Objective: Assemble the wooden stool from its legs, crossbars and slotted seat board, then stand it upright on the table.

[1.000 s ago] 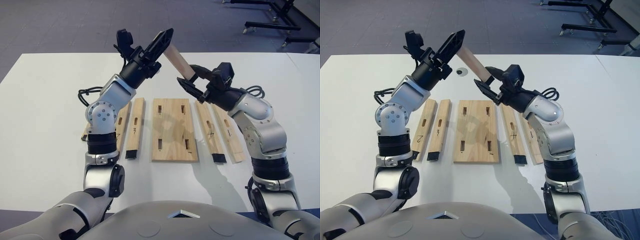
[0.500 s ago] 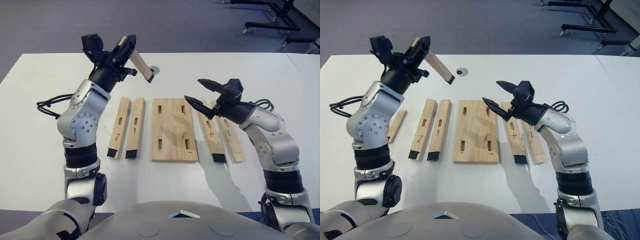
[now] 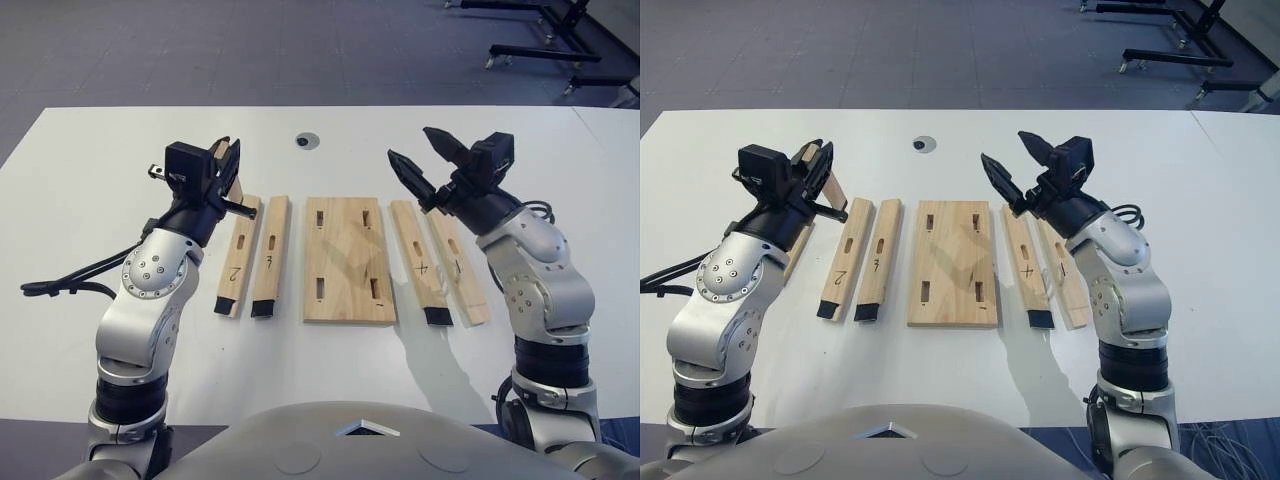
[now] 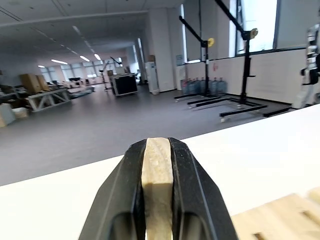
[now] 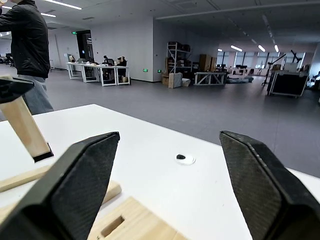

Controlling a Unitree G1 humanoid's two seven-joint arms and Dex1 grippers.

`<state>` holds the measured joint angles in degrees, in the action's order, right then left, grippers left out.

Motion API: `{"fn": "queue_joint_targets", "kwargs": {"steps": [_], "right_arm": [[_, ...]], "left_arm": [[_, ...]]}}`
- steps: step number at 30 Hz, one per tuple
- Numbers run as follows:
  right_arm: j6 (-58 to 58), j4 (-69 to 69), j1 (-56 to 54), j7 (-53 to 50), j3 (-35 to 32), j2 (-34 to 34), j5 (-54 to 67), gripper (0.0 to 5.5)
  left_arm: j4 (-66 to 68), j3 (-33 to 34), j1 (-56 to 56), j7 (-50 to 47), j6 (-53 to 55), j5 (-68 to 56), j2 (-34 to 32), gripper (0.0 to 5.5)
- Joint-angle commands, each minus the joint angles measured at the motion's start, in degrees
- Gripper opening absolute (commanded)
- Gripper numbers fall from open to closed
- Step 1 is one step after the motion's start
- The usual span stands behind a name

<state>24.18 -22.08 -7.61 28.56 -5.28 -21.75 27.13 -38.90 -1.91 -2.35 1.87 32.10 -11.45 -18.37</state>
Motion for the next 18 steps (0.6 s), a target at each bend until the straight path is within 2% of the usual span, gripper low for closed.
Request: {"fn": "queue_joint_targets", "kwargs": {"steps": [1,9,18], "right_arm": [[2.26,-1.5,-0.32,0.97,-0.81,-0.77,2.65,3.68],[4.9,-1.44,-2.44,3.02,-1.4,-3.03,5.71,3.68],[8.06,-1.91,-3.18,1.71,-1.91,-3.04,7.87,3.68]], "left_arm": [[-1.6,-1.2,3.18,-1.95,-1.06,3.55,2.05,0.38],[-3.25,-4.06,7.08,-4.36,0.46,8.1,6.48,0.38],[0.83,-5.4,9.28,-1.86,-1.64,10.97,6.23,0.38]]}}
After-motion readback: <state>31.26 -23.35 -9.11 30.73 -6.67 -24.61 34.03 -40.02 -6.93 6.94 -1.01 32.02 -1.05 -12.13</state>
